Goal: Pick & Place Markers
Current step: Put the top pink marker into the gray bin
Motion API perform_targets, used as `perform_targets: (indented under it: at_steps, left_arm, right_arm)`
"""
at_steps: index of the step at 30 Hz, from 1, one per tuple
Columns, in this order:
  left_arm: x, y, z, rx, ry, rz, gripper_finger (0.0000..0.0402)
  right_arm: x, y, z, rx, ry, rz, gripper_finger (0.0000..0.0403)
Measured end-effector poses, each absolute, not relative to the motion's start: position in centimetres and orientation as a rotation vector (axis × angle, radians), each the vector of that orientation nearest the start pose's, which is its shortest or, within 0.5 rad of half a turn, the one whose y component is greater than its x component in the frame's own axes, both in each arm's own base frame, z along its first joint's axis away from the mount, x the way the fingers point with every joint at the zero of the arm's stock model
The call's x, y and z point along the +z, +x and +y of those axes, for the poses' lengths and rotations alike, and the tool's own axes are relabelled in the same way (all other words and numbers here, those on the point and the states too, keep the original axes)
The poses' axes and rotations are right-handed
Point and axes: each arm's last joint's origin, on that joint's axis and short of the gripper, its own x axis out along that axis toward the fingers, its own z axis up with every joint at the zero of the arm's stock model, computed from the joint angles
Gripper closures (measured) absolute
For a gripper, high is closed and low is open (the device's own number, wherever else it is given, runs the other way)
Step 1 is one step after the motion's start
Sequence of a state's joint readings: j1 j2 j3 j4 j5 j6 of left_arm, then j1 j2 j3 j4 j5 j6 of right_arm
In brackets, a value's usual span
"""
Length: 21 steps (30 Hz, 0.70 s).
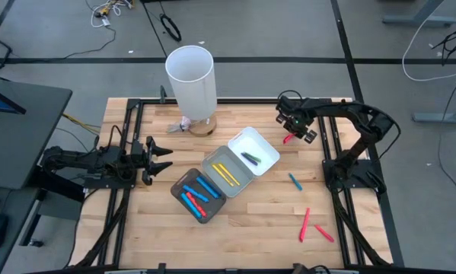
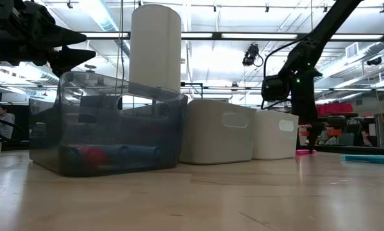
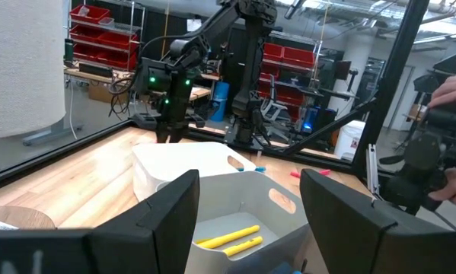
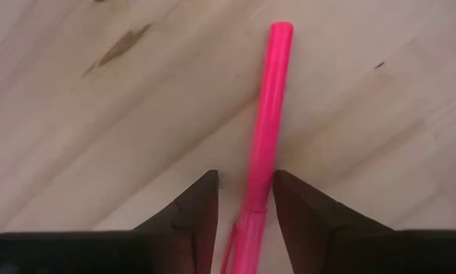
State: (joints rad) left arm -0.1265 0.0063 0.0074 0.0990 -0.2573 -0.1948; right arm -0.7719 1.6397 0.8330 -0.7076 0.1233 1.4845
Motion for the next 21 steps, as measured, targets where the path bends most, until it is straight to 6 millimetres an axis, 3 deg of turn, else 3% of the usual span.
perform_targets:
  at_steps: [6,16,21]
  left_arm:
    - [17.5,9.64,-0.48,0.12,-0.214,-0.111,0.0168]
    - [17.5,9.64,-0.48,0.12,-0.214,-0.111,0.0168]
    - [17.5,9.64,-0.48,0.12,-0.214,-0.111,0.0168]
  right_arm:
    - [13.18,17.91,-17.94,-1.76,1.575,0.687,0.0276]
    - [13.1,18.06,-17.61,-1.77,1.577,0.694,0.0382]
    - [13.07,18.0,-17.59,-1.784,1.566,0.694,0.0389]
